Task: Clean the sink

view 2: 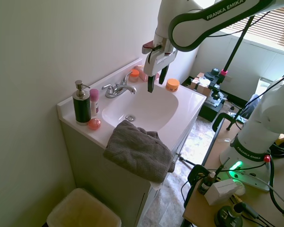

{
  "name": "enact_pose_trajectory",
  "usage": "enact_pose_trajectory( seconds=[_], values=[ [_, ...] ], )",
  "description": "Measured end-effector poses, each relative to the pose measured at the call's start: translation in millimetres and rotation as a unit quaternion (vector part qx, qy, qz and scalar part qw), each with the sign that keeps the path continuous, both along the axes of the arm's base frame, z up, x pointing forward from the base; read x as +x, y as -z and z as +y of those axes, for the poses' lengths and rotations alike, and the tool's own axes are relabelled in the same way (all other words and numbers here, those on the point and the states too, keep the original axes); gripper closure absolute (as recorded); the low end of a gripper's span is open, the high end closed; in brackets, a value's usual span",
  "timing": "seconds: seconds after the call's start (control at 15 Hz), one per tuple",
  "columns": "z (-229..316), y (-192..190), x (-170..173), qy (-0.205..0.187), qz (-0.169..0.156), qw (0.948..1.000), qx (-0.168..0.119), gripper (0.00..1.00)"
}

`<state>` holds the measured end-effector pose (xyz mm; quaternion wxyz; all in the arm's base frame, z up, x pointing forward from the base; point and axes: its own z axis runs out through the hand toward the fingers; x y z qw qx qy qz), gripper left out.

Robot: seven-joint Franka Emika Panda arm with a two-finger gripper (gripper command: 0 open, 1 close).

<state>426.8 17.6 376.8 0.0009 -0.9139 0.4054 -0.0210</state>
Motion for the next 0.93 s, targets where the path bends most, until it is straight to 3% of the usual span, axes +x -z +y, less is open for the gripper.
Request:
enact_pose_trajectory(
  seconds=[0.2,0.4,0.73,0.93],
  values=[
    [10.3,2.6,-0.9,-0.005,-0.006,0.9999,0.013,0.0],
    [86.0,22.2,-21.5,-0.03,-0.019,0.9989,0.032,0.0],
    [160.2,55.6,-65.2,-0.023,-0.097,0.9937,0.052,0.0],
    [188.9,78.6,-73.1,-0.03,-0.105,0.9926,0.054,0.0]
  ],
)
